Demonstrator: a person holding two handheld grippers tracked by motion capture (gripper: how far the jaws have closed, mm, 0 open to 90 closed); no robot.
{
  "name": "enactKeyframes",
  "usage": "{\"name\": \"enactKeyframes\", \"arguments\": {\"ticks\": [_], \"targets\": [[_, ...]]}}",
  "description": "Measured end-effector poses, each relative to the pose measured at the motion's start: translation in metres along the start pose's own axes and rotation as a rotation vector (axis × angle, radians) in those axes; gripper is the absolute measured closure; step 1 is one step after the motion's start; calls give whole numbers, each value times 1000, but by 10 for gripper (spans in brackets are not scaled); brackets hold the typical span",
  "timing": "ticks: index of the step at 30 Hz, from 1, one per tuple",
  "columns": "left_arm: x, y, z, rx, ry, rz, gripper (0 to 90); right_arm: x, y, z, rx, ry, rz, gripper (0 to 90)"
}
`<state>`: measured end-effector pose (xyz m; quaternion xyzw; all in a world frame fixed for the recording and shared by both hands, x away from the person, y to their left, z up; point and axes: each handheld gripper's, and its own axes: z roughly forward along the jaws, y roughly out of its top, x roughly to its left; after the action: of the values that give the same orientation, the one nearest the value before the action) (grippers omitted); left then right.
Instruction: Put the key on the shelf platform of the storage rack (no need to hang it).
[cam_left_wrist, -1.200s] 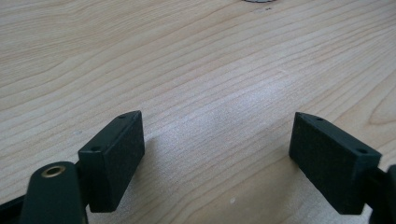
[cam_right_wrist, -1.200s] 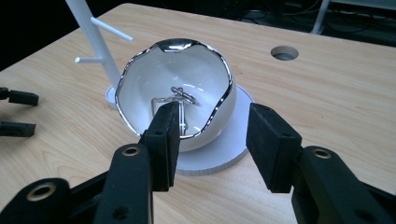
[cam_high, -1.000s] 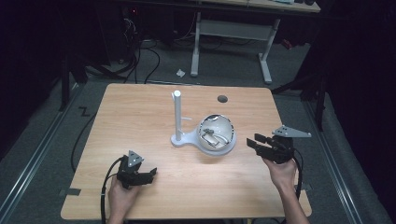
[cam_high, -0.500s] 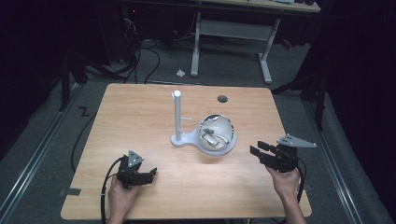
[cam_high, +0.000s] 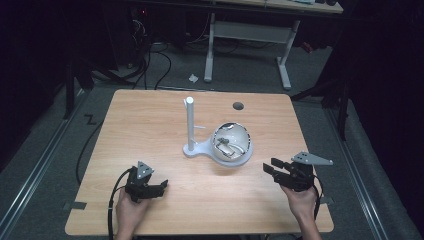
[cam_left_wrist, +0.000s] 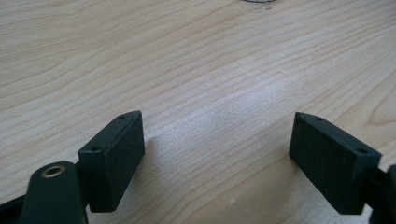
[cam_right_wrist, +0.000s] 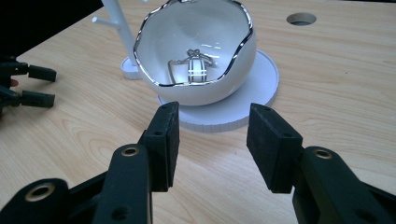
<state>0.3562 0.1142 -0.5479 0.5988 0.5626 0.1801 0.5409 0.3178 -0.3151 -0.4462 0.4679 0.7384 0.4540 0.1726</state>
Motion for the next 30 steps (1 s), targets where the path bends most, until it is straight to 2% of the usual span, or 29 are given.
{"name": "enactKeyframes", "arguments": {"ticks": [20,30], "targets": [[0,0,0,0,0,-1,185,17,-18,20,26,49,0,545],[0,0,0,0,0,0,185,22,-24,29,42,45,-13,545]]}}
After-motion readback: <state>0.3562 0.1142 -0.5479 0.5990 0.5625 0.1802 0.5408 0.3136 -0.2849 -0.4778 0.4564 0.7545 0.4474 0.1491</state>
